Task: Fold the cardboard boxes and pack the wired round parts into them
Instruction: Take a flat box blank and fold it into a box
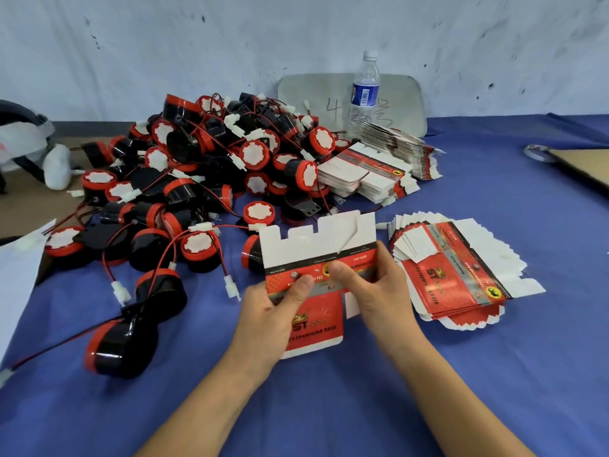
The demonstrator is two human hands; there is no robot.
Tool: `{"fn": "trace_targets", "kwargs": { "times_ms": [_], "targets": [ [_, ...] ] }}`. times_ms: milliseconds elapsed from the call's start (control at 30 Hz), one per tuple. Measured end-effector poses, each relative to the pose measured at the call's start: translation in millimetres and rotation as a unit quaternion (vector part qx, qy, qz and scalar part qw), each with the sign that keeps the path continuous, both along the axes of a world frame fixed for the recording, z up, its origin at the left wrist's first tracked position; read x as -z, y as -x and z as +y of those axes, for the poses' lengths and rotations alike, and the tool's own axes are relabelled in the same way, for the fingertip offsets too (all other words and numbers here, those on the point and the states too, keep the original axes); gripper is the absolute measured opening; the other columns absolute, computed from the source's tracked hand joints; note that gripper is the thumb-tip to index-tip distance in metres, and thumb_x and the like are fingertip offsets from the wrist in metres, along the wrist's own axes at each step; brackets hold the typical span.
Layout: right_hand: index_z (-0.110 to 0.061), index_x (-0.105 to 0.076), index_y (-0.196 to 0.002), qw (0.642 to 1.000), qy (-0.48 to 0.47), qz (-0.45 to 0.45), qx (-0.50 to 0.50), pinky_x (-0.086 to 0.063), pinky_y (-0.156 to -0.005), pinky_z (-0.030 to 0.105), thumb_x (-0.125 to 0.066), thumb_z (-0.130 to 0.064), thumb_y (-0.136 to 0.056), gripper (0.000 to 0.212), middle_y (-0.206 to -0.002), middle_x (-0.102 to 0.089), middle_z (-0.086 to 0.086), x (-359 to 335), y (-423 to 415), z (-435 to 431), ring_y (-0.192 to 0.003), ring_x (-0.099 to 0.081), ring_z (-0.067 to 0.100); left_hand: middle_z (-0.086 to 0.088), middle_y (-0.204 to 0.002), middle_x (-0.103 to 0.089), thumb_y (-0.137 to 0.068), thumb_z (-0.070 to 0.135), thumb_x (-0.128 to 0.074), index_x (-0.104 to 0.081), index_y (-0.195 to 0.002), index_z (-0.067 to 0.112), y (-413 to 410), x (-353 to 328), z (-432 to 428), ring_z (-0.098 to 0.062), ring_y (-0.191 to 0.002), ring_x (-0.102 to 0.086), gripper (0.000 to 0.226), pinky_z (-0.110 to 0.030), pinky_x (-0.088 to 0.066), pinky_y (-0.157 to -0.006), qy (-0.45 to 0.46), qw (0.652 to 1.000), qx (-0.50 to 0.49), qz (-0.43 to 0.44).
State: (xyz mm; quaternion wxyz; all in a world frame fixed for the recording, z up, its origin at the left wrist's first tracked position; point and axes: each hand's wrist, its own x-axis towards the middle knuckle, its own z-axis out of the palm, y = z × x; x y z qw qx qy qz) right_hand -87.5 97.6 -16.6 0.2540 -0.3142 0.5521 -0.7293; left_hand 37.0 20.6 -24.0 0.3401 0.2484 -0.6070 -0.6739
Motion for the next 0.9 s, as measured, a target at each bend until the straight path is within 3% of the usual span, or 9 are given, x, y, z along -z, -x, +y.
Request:
{"fn": "trace_targets", "kwargs": {
  "times_ms": [100,233,333,433,533,600,667,767,900],
  "targets": [
    [-0.018,-0.066,-0.095,1.000,0.022,-0.014,-0.012,-0.055,-0.067,0.018,-0.075,-0.025,-0.070,0.028,-0.091,-0.076,-0.001,1.7,1.8,0.9,-0.084,-0.073,0.015,0.001,-0.090,-0.076,-0.072,0.033,-0.063,-0.078,-0.083,0.038,-0.3,0.4,-6.5,-0.017,-0.083,-0.073,0.020,-0.026,-0.058,-0.064,-0.074,0.997,0.024,0.015],
    [-0.025,-0.063,-0.095,0.999,-0.002,0.027,0.021,-0.056,-0.066,0.019,-0.071,-0.033,-0.073,0.025,-0.090,-0.074,-0.010,4.1,-3.6,-0.1,-0.086,-0.071,0.009,0.000,-0.091,-0.076,-0.074,0.033,-0.062,-0.077,-0.084,0.039,0.8,4.2,-8.0,-0.019,-0.084,-0.073,0.019,-0.029,-0.058,-0.065,-0.084,0.996,0.020,0.012],
    [-0.032,-0.057,-0.103,0.996,-0.062,0.049,0.046,-0.056,-0.072,0.023,-0.074,-0.046,-0.070,0.041,-0.094,-0.071,-0.014,4.9,-5.3,0.4,-0.089,-0.069,0.004,-0.001,-0.097,-0.076,-0.074,0.039,-0.063,-0.076,-0.090,0.039,2.2,8.5,-4.8,-0.020,-0.089,-0.073,0.021,-0.031,-0.059,-0.070,-0.093,0.995,0.017,0.025],
    [-0.034,-0.052,-0.125,0.997,-0.067,0.037,-0.013,-0.056,-0.083,0.028,-0.080,-0.047,-0.068,0.065,-0.112,-0.068,-0.008,2.7,-8.1,0.5,-0.100,-0.067,0.008,-0.005,-0.116,-0.071,-0.077,0.049,-0.068,-0.065,-0.119,0.028,1.6,8.5,-2.0,-0.022,-0.105,-0.068,0.047,-0.031,-0.057,-0.077,-0.142,0.986,0.068,0.056],
    [-0.031,-0.064,-0.116,0.992,-0.037,-0.002,-0.122,-0.055,-0.074,0.022,-0.071,-0.040,-0.077,0.040,-0.104,-0.073,-0.006,-3.8,-12.4,4.7,-0.094,-0.070,0.011,0.005,-0.131,-0.062,-0.077,0.061,-0.059,-0.038,-0.143,0.032,2.3,9.4,-2.0,-0.014,-0.116,-0.062,0.075,-0.027,-0.054,-0.086,-0.073,0.995,0.056,0.034],
    [-0.031,-0.073,-0.103,0.980,-0.034,-0.051,-0.187,-0.055,-0.070,0.021,-0.065,-0.040,-0.084,0.023,-0.095,-0.075,-0.004,-7.5,-17.4,8.9,-0.086,-0.071,0.010,0.025,-0.132,-0.056,-0.082,0.054,-0.056,-0.023,-0.147,0.037,4.2,8.0,-4.3,0.004,-0.116,-0.057,0.074,-0.015,-0.050,-0.087,0.007,0.999,0.025,0.020],
    [-0.033,-0.075,-0.102,0.966,-0.039,-0.099,-0.234,-0.057,-0.075,0.027,-0.057,-0.044,-0.086,0.026,-0.098,-0.075,0.000,-8.4,-19.6,11.1,-0.089,-0.070,0.013,0.036,-0.117,-0.060,-0.082,0.034,-0.055,-0.026,-0.143,0.025,3.0,7.0,-7.9,0.011,-0.108,-0.058,0.068,-0.008,-0.047,-0.082,0.083,0.996,-0.009,0.014],
    [-0.028,-0.074,-0.107,0.957,-0.004,-0.136,-0.257,-0.055,-0.084,0.032,-0.062,-0.051,-0.084,0.034,-0.110,-0.072,0.006,-11.0,-15.7,12.2,-0.101,-0.069,0.021,0.025,-0.106,-0.068,-0.080,0.029,-0.059,-0.041,-0.135,0.011,0.6,5.8,-12.6,0.003,-0.102,-0.063,0.061,-0.010,-0.048,-0.079,0.111,0.993,-0.040,0.016],
    [-0.031,-0.068,-0.114,0.976,0.015,-0.092,-0.198,-0.056,-0.078,0.032,-0.077,-0.058,-0.065,0.057,-0.108,-0.072,0.002,-13.0,-19.8,9.2,-0.095,-0.069,0.019,0.026,-0.107,-0.068,-0.084,0.028,-0.060,-0.039,-0.136,0.021,0.8,1.3,-3.8,0.003,-0.099,-0.065,0.057,-0.011,-0.051,-0.074,0.066,0.997,-0.006,0.030]
  ]
}}
